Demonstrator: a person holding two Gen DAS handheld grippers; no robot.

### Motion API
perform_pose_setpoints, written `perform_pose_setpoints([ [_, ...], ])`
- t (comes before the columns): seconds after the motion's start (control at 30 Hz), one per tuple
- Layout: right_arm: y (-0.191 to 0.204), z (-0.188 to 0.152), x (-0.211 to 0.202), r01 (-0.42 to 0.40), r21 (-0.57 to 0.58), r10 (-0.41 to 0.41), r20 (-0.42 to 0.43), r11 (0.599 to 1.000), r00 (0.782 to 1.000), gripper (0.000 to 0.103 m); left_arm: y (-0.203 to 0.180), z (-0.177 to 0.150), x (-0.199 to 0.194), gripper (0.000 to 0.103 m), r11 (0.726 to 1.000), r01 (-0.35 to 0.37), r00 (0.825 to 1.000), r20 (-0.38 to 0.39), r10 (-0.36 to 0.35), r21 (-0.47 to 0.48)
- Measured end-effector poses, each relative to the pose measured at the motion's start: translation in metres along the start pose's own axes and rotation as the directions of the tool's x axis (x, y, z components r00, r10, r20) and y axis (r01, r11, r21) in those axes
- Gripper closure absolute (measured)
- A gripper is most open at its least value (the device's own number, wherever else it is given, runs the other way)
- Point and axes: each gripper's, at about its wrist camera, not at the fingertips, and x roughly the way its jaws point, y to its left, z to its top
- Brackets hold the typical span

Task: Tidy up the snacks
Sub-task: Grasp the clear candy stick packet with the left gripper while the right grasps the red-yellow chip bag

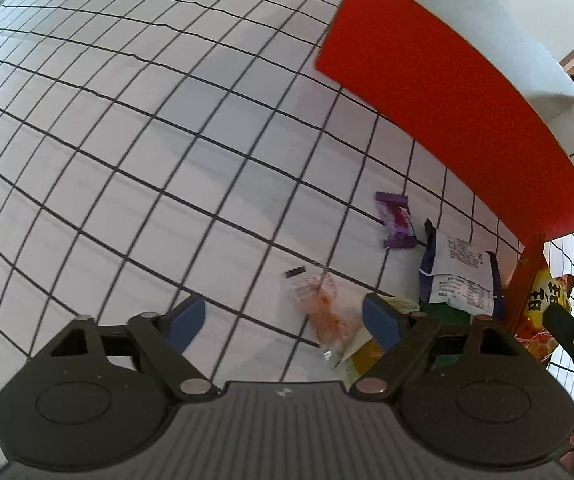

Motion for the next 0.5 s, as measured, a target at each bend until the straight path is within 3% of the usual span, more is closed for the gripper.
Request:
perform_pose_setpoints([
  [0.23,0.003,0.006,0.015,0.021,0.003,-0.021,-0.02,1.0,1.0,0.0,-0.01,-0.001,0.006,0.031,0.999,-0.027,0.999,0.018,0.027,0.024],
  [0.5,0.007,0.005,0.028,0.058,-0.018,-0.059,-0.053,0.998,0.997,0.003,-0.018,-0.01,0.003,0.068,0.996,-0.056,0.998,0.042,0.053,0.073],
])
